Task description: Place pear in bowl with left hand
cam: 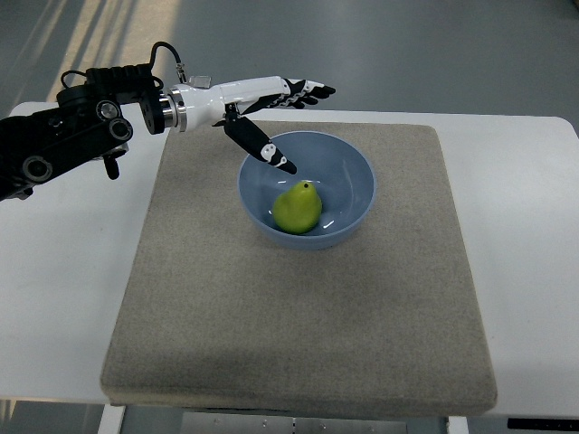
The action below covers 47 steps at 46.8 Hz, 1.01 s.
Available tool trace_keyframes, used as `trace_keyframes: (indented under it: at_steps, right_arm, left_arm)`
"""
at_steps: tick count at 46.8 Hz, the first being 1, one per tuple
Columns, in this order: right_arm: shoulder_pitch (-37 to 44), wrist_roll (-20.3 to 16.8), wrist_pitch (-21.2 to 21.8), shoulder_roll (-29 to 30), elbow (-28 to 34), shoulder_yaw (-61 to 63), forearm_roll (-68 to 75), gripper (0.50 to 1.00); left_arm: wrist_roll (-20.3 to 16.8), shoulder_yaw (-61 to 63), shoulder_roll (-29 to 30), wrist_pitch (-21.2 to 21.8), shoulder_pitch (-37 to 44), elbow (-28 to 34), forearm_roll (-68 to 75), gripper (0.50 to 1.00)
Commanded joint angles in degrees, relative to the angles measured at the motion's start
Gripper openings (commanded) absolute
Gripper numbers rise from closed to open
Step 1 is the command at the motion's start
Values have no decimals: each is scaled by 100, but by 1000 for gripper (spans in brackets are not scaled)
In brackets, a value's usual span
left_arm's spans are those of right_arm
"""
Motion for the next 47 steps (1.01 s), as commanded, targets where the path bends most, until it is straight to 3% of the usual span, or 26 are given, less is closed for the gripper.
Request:
trace_keyframes:
  at_steps: [1,9,19,30,38,47]
  right_arm:
    - [1,0,0,0,0,0,-1,926]
    - [1,0,0,0,0,0,-1,926]
    - [1,0,0,0,0,0,-1,926]
    - [1,0,0,0,0,-1,-1,926]
    - [1,0,0,0,0,0,-1,926]
    - [1,0,0,0,0,0,-1,926]
  left_arm:
    - [-1,20,22,-3,0,221,-1008,994]
    - [-1,64,40,-3,9,854,-2829,994]
    - [8,-138,154,-56,26,1663,-3559,994]
    - [122,-270,172,-996,387,2322,-4394,994]
    - [184,-411,137,-1216,413,2771,-4763,994]
    - [439,-411,110,-1410,474,2824,-5352,994]
